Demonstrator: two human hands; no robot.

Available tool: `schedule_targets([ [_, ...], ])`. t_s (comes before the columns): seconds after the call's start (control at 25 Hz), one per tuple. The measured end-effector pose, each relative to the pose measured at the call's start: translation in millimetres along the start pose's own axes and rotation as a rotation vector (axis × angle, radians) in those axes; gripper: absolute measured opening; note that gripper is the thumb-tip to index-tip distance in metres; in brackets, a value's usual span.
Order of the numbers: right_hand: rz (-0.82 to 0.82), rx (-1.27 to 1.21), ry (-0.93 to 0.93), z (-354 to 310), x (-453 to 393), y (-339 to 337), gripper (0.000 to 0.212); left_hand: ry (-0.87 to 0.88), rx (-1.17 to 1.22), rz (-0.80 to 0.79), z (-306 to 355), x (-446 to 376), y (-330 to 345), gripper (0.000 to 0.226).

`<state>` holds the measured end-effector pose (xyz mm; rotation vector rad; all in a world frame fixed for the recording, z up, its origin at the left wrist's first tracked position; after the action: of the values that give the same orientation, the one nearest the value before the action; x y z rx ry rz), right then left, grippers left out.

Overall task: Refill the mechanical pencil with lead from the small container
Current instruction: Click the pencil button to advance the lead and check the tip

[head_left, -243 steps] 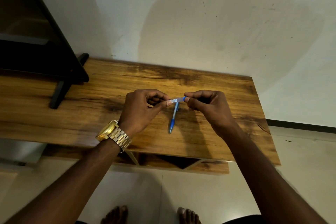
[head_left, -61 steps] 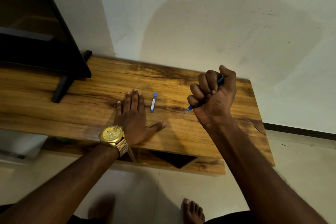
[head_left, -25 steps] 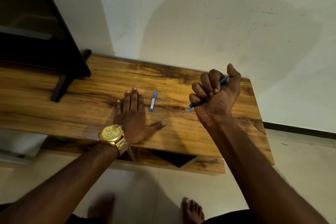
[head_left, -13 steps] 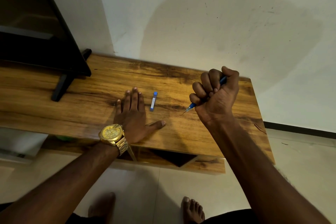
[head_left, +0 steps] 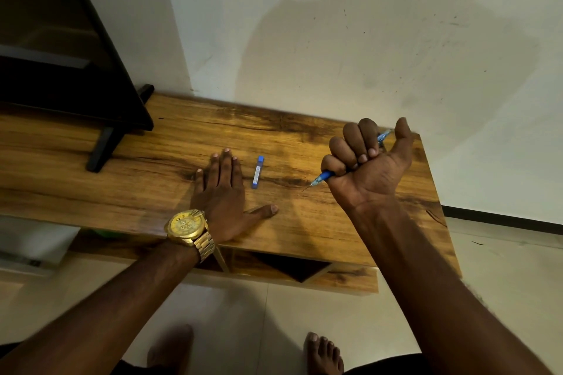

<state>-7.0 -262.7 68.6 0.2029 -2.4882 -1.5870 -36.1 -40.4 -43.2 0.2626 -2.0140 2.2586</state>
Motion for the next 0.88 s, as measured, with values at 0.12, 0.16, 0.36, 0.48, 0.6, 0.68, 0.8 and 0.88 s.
schedule_targets([
  [0.12,-0.039,-0.094,0.028,1,-1,-3,0.058,0.033,0.004,-0.064,-5,1,-13,0.142],
  [0.16,-0.044,-0.114,0.029,1,-1,-3,0.057,0.046,0.015,-0.071,-7,1,-19,0.135],
  [0.36,-0.036,-0.203,0.021,2,-4,-5,0.064,0.306,0.392,0.381,-4,10,-50,0.053],
  [0.48,-0.006,-0.251,0.017,4,-5,-8,0.063,0.480,0.832,0.259,8,22,-53,0.029],
  [0.6,0.006,-0.257,-0.006,4,-7,-9,0.045,0.558,0.912,0.189,16,27,-47,0.028],
  [0.68,0.006,-0.253,-0.034,3,-8,-9,0.036,0.575,0.940,0.254,17,27,-48,0.021],
  [0.8,0.026,-0.252,-0.057,3,-7,-9,0.034,0.600,0.922,0.377,16,28,-53,0.019],
  [0.88,0.035,-0.236,-0.060,6,-7,-9,0.035,0.589,0.889,0.439,18,30,-56,0.024],
])
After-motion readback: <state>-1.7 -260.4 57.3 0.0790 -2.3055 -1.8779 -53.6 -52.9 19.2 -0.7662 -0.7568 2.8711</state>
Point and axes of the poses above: each hand's wrist, its own x-axis away from the middle knuckle, its own y-axis out of the palm, z = x × y, the point moved 1 cm from there along -x, towards the middle knuckle, and after that the axes turned 3 degrees about -x, right-handed, at the moved point
